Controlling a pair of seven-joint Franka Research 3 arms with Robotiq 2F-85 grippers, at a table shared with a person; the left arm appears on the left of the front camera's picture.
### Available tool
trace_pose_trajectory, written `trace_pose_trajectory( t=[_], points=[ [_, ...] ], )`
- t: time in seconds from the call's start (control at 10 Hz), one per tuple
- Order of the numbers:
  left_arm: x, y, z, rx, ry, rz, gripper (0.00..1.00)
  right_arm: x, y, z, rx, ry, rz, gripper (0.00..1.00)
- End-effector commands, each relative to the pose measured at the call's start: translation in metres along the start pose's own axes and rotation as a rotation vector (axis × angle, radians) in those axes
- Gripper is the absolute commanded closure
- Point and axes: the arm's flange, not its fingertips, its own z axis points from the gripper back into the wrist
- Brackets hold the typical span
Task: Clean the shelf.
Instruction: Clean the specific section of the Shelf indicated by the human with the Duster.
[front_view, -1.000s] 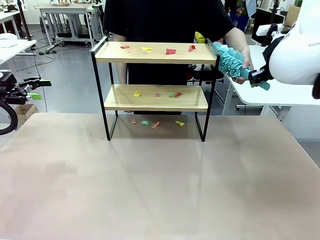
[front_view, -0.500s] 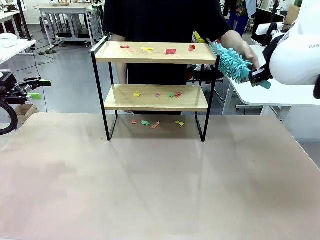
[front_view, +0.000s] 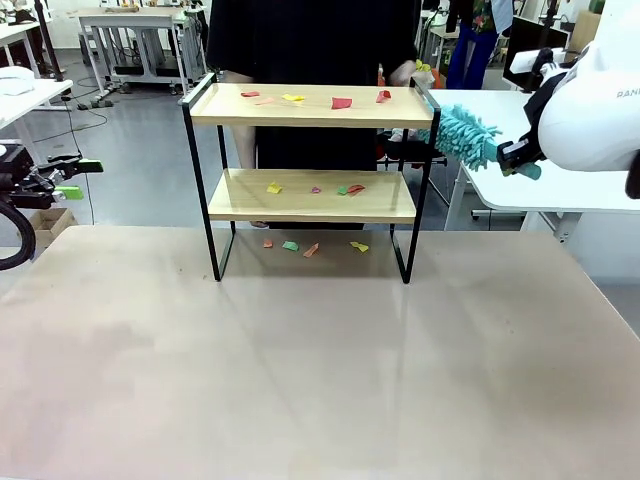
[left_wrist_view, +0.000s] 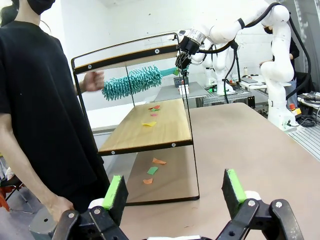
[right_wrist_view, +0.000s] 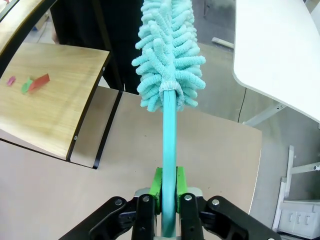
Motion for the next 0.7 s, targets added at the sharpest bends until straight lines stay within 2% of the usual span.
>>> trace_pose_trajectory(
  t=[0.0, 0.3, 0.4, 0.6],
  points=[
    [0.002, -0.001, 0.0, -0.006, 0.005, -0.013, 0.0, 0.001, -0.001, 0.002, -0.002, -0.006, 0.0, 1.0],
    [0.002, -0.001, 0.0, -0.006, 0.005, -0.013, 0.0, 0.001, -0.001, 0.002, -0.002, -0.006, 0.0, 1.0],
    [0.002, -0.001, 0.0, -0.006, 0.005, -0.013, 0.0, 0.0, 0.0, 0.0, 0.0, 0.0, 0.0, 0.87],
    [0.002, -0.001, 0.0, -0.006, 0.005, -0.013, 0.0, 0.029, -0.019, 0.033, -0.089, 0.06, 0.041, 0.87]
  ],
)
